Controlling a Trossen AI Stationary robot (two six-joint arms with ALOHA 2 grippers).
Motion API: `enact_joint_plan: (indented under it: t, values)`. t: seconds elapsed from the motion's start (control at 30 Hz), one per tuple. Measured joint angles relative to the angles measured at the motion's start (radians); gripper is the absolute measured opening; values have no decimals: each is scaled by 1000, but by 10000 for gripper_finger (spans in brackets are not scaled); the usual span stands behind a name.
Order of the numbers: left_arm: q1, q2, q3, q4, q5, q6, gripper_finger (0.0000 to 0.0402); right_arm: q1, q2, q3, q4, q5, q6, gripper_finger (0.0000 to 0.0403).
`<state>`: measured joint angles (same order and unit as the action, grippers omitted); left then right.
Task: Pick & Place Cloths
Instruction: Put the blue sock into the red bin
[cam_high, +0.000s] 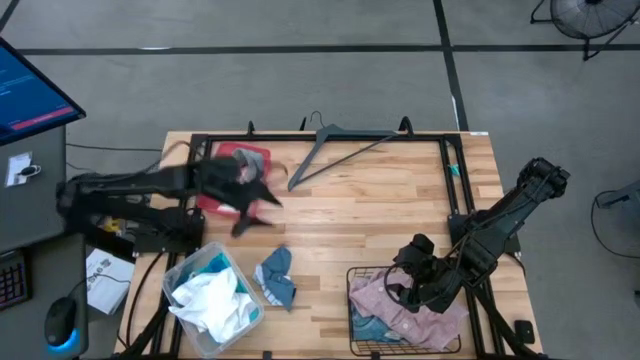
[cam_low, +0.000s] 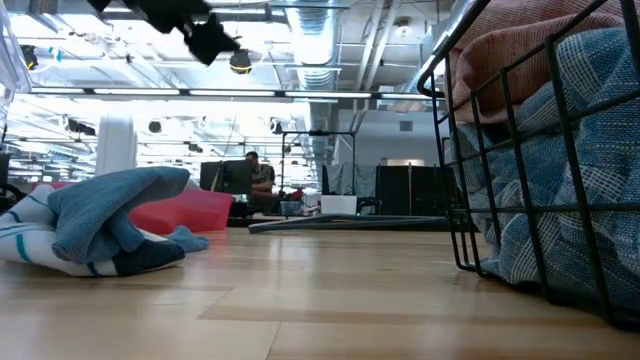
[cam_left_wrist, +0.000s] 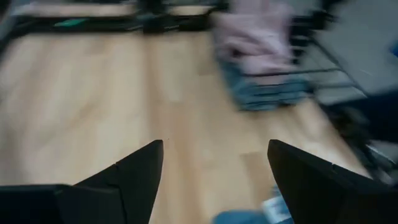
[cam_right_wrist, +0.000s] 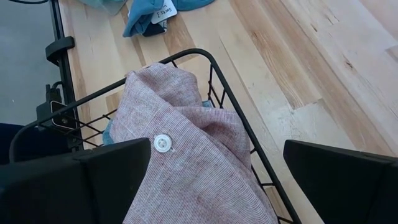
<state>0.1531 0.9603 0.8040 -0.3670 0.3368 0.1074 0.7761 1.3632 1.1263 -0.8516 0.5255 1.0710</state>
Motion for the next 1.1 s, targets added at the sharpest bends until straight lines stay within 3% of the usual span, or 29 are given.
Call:
enact_joint_plan:
  t: [0.13, 0.3, 0.53, 0.67, 0.87, 1.1]
  values:
    - [-199, 127, 0, 86, -26, -9, 281, 0, 0, 0, 0, 0, 1, 363]
    - [-321, 344, 32, 96, -5, -43, 286, 0, 0, 0, 1, 0, 3, 363]
    - [-336, 589, 167, 94, 77, -45, 287, 0, 0, 0, 14, 0, 3, 363]
    - [-330, 689, 251, 5, 128, -38, 287, 0, 0, 0, 20, 0, 3, 363]
    - [-340, 801, 330, -185, 135, 56, 287, 2, 0, 0, 19, 0, 2, 363]
    - [-351, 870, 338, -224, 132, 81, 287, 2, 0, 0, 19, 0, 0, 363]
